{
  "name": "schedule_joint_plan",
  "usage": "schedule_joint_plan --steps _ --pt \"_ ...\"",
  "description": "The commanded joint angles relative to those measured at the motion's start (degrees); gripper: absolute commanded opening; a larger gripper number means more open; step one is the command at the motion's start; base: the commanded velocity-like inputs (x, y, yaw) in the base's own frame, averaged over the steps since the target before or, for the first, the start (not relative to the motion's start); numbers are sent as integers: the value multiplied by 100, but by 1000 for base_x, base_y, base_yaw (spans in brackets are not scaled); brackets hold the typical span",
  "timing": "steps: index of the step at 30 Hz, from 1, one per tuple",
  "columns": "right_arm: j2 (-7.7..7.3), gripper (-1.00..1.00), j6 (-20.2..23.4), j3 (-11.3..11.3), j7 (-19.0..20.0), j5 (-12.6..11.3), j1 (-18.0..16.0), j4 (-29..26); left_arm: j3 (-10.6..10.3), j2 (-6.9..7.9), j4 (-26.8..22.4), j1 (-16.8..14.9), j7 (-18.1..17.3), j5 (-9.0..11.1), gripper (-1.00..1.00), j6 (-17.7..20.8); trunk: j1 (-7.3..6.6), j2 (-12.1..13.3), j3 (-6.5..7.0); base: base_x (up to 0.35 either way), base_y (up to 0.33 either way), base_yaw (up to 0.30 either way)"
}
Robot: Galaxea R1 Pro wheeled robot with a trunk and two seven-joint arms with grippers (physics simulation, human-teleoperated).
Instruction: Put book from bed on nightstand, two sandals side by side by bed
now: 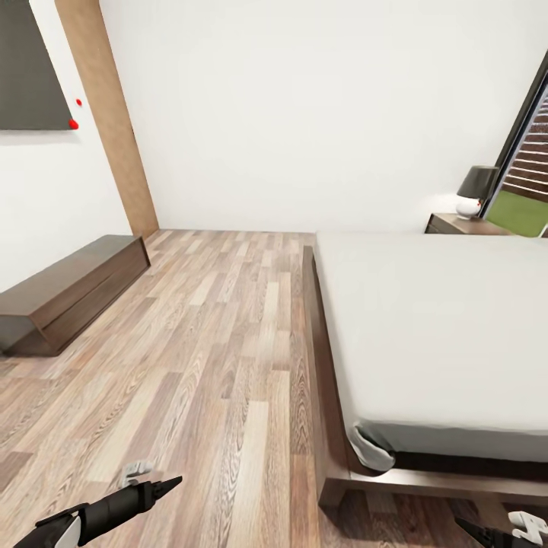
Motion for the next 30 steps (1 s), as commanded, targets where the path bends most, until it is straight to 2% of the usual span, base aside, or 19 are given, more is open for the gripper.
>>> schedule_joint_plan --steps 1,30 --pt "-1 100 -15 -31 18 30 -4 7 46 -1 -6 -3 -33 -35 100 60 -23 39 14 0 0 0" --pt "-1 100 -15 -31 17 30 -4 7 46 -4 -5 -3 -31 -35 100 60 -660 1202 534 0 0 0"
